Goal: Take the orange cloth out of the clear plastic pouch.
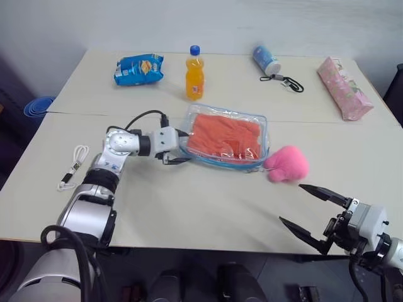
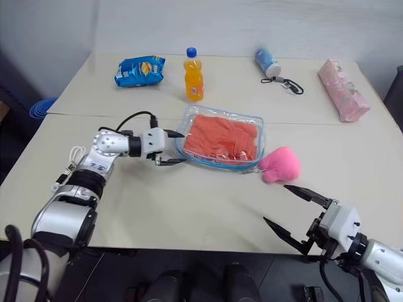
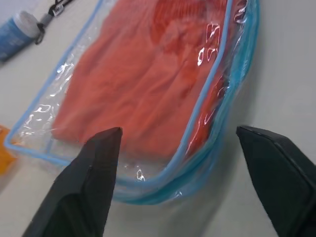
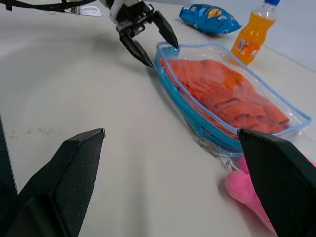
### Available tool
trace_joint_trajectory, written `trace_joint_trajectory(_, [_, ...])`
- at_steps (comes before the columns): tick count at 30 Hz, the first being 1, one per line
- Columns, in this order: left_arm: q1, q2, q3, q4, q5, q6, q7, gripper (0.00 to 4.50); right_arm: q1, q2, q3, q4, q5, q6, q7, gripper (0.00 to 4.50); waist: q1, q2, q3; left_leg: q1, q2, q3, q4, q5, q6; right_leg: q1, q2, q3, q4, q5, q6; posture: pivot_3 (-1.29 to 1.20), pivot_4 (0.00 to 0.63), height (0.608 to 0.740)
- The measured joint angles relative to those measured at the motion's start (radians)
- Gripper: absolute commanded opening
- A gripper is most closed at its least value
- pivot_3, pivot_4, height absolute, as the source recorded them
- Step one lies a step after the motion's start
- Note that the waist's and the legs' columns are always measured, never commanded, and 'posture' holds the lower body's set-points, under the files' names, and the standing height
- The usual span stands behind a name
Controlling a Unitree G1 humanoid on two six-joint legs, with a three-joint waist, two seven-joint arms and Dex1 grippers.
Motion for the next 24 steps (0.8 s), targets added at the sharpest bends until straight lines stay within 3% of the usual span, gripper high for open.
trace_joint_trajectory(9, [0.007,-0.022,0.014,0.036,0.007,-0.027,0.020,0.11,0.036,0.028,-0.003,-0.036,-0.019,-0.003,-0.032,4.50,-0.001,0.000,0.000,0.000,0.000,0.000,0.000,0.001,-0.002,0.000,0.000,0.000,0.001,0.000,0.000,0.00,0.150,0.740])
trace_joint_trajectory(11, [0.086,-0.018,0.032,-0.076,-0.050,-0.018,-0.038,0.02,0.035,0.030,-0.003,-0.036,-0.020,-0.005,-0.031,4.50,-0.004,0.001,0.000,0.001,0.000,0.000,-0.001,0.001,-0.002,0.000,0.000,0.001,0.001,0.000,0.000,0.00,0.150,0.740])
trace_joint_trajectory(17, [0.504,0.055,0.024,-0.800,-0.208,0.283,-0.165,0.02,0.069,0.042,-0.017,-0.007,-0.019,-0.047,0.000,4.50,0.000,0.002,-0.001,0.001,0.001,-0.003,-0.002,0.001,-0.003,0.001,-0.002,0.001,0.001,0.000,0.000,0.00,0.150,0.740])
trace_joint_trajectory(20, [0.628,0.095,0.020,-1.001,-0.199,0.400,-0.133,0.02,0.122,0.054,-0.056,0.008,-0.009,-0.072,0.025,4.50,0.011,0.004,-0.002,0.003,0.001,-0.003,-0.001,0.001,-0.002,0.004,-0.002,0.001,-0.003,0.000,-0.001,0.00,0.150,0.740])
trace_joint_trajectory(24, [0.711,0.068,0.019,-1.160,-0.164,0.603,-0.026,0.02,0.183,0.055,-0.074,0.064,-0.006,-0.113,0.093,4.50,0.018,0.004,-0.002,0.005,0.000,-0.002,-0.001,-0.002,0.005,0.007,-0.002,0.001,-0.003,0.000,-0.001,0.00,0.150,0.740])
